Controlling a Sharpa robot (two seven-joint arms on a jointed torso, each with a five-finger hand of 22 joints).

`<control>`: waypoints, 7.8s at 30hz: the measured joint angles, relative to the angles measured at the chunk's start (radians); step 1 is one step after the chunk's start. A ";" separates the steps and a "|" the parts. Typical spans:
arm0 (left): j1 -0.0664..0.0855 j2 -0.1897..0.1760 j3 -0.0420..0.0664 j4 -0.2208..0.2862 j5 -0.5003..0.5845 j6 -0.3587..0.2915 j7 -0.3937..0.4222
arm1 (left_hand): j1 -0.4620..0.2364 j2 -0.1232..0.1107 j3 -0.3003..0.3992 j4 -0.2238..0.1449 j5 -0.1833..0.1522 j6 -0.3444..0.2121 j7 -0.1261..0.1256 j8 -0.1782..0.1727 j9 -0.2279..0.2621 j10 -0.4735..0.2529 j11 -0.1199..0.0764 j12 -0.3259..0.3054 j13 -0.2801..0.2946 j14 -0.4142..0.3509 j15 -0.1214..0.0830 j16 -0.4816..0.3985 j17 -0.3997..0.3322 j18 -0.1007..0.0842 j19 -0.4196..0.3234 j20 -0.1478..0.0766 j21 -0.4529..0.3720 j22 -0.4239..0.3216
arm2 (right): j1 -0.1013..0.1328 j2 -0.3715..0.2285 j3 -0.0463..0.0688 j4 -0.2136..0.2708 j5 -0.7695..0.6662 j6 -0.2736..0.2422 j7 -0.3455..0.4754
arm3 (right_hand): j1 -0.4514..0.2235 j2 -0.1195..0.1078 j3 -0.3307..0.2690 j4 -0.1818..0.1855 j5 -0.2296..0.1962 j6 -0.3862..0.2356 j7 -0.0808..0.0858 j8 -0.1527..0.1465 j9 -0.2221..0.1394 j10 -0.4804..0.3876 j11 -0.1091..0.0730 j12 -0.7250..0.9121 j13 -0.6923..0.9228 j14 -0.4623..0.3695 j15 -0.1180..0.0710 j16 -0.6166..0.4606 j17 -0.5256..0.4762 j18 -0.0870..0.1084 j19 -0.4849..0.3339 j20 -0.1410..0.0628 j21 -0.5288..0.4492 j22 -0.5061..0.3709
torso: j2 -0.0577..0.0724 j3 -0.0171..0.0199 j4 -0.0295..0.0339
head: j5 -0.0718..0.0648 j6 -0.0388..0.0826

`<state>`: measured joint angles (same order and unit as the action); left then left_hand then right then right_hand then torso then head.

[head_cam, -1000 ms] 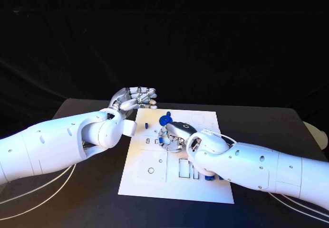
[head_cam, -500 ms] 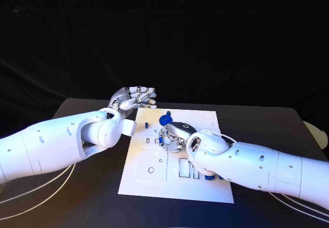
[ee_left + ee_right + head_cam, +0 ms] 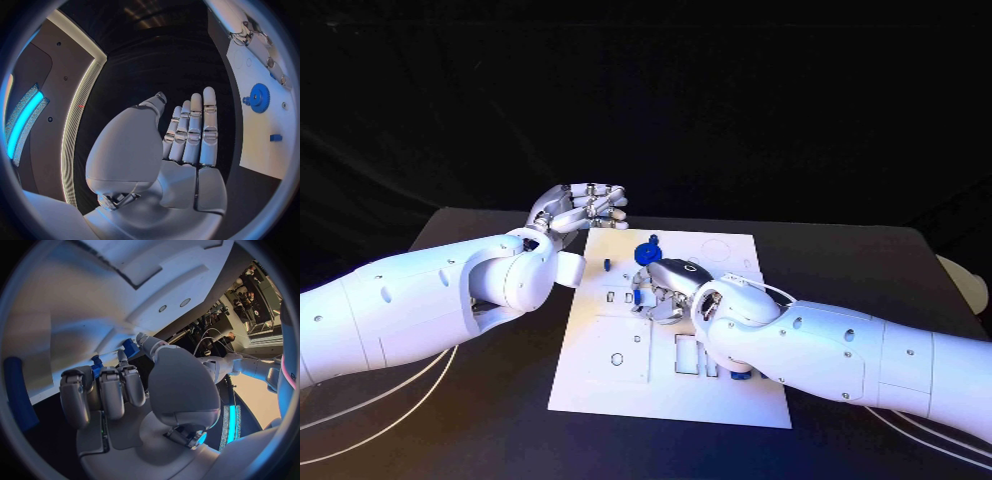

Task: Assemble the parts on the task board

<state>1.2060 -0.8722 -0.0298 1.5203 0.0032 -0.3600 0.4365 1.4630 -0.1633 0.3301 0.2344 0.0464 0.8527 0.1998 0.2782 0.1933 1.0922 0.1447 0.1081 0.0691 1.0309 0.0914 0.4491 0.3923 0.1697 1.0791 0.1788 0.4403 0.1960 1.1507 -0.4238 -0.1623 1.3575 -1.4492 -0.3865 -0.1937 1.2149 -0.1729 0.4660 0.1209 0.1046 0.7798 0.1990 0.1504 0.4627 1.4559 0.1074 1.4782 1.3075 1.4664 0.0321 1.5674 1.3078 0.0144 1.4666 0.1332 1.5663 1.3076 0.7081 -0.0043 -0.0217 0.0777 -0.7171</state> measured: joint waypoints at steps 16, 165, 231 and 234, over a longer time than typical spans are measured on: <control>0.000 -0.001 0.000 -0.018 -0.001 0.001 -0.003 | 0.000 0.000 0.000 0.000 0.000 0.000 0.000 0.000 0.001 0.000 0.000 -0.001 0.000 0.000 0.000 0.000 0.002 0.000 -0.004 -0.004 0.003 0.000 | 0.008 -0.059 -0.001 0.068 0.010 -0.104 0.024 | 0.048 0.006 -0.117 0.058 -0.013 -0.027 -0.004 -0.029 -0.012 -0.011 0.018 -0.012 0.000 0.000 0.015 0.000 0.000 0.000 0.000 0.018 0.000 0.000 | 0.000 0.0009 -0.0008 | 0.002 0.004; 0.110 0.271 -0.060 -0.208 -1.035 0.666 -0.973 | -0.073 0.039 0.181 0.077 0.004 -0.013 -0.123 0.316 0.459 0.145 -0.144 1.003 0.950 0.436 -0.150 1.118 0.915 -0.117 0.384 -0.148 1.023 1.111 | 0.165 -0.446 0.008 0.120 0.826 -0.050 0.389 | 0.096 0.044 -0.074 0.046 0.145 0.075 -0.039 0.132 0.076 -0.030 -0.031 -0.039 0.000 0.000 -0.021 -0.019 0.000 0.000 0.000 -0.019 -0.051 0.000 | -0.028 0.0214 -0.0142 | 0.007 -0.030; 0.073 0.170 -0.074 -0.116 -0.977 0.438 -0.973 | -0.313 -0.066 0.342 -0.014 0.453 0.059 -0.130 0.338 0.593 0.227 -0.156 1.058 1.021 0.436 -0.157 1.118 0.915 -0.116 0.390 -0.147 1.038 1.112 | 0.164 -0.447 0.005 0.092 0.831 -0.092 0.400 | 0.091 0.038 -0.071 0.049 0.149 0.065 -0.036 0.132 0.078 -0.041 -0.027 -0.050 0.001 0.000 -0.021 -0.025 0.000 0.000 0.000 -0.018 -0.071 0.000 | -0.030 0.0221 -0.0102 | 0.019 -0.024; 0.073 0.173 -0.074 -0.122 -0.985 0.446 -0.980 | -0.317 -0.069 0.342 -0.014 0.454 0.060 -0.130 0.338 0.594 0.229 -0.157 1.062 1.023 0.436 -0.157 1.118 0.915 -0.116 0.390 -0.147 1.038 1.112 | 0.164 -0.447 0.005 0.093 0.831 -0.094 0.400 | 0.091 0.038 -0.069 0.051 0.155 0.065 -0.036 0.132 0.078 -0.041 -0.027 -0.050 0.001 0.000 -0.021 -0.025 0.000 0.000 0.000 -0.019 -0.071 0.000 | -0.030 0.0221 -0.0101 | 0.019 -0.024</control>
<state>1.2791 -0.6988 -0.1038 1.3986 -0.9816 0.0859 -0.5435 1.1465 -0.2324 0.6718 0.2205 0.5000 0.9126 0.0697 0.6159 0.7875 1.3210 -0.0125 1.1699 1.0923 1.4667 -0.0659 1.5672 1.3073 0.0532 1.4688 0.0322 1.4783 1.3076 1.3146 -0.8710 -0.1569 1.4503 -0.6183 -0.4803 0.2066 1.3057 -0.1345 0.3974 0.1722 0.2592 0.8447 0.1627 0.2822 0.5408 1.4147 0.0805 1.4280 1.3081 1.4667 0.0106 1.5421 1.3074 0.0144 1.4661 0.1147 1.4950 1.3075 0.6786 0.0177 -0.0317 0.0964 -0.7410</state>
